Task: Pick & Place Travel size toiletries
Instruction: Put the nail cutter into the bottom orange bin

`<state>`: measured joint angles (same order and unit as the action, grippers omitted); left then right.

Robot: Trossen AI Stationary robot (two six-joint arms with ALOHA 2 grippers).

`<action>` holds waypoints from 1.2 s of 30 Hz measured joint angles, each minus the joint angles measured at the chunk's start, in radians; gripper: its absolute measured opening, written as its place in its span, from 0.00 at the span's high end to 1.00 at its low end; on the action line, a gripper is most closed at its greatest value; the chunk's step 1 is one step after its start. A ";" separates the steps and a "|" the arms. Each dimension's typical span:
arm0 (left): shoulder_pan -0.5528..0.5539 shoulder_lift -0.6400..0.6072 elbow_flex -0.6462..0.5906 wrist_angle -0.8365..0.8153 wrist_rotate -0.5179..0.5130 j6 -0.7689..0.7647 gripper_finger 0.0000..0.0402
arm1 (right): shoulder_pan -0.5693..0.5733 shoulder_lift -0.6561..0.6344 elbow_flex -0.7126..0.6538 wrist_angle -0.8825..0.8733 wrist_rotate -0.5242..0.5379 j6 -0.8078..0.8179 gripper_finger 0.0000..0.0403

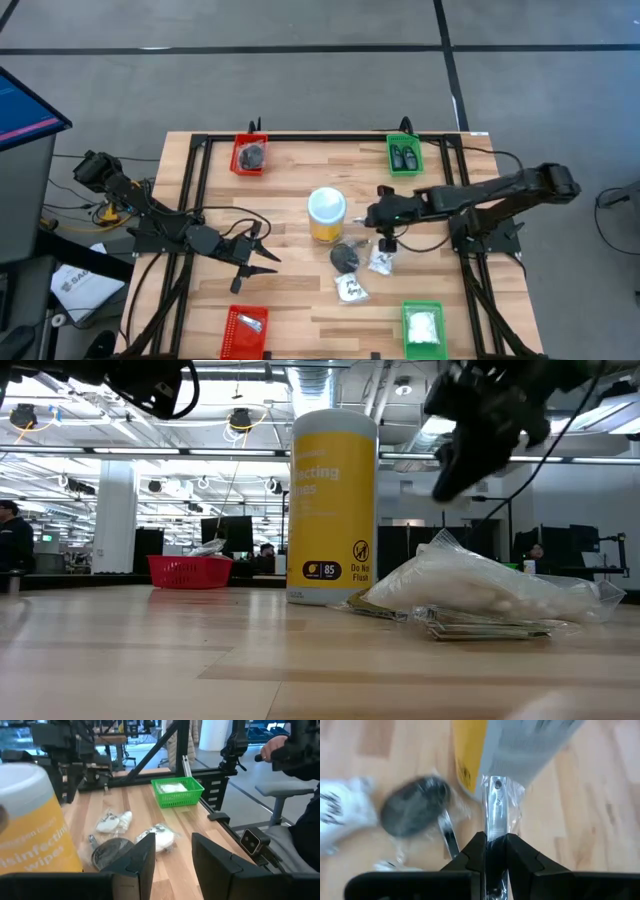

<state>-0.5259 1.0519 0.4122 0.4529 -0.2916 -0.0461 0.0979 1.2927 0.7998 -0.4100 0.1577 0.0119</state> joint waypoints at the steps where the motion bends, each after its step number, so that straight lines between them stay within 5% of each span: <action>1: 0.000 0.000 0.000 0.009 0.000 0.012 0.71 | 0.006 -0.023 0.000 0.005 0.000 0.008 0.90; 18: 0.059 0.000 0.000 0.138 -0.006 0.049 0.71 | 0.141 -0.174 0.003 0.341 0.000 0.034 0.90; 36: 0.152 0.000 0.000 0.274 -0.001 0.050 0.71 | 0.134 0.045 0.103 0.646 0.001 -0.055 0.90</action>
<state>-0.3737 1.0519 0.4122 0.7271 -0.2924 0.0036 0.2322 1.3373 0.9032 0.2356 0.1585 -0.0430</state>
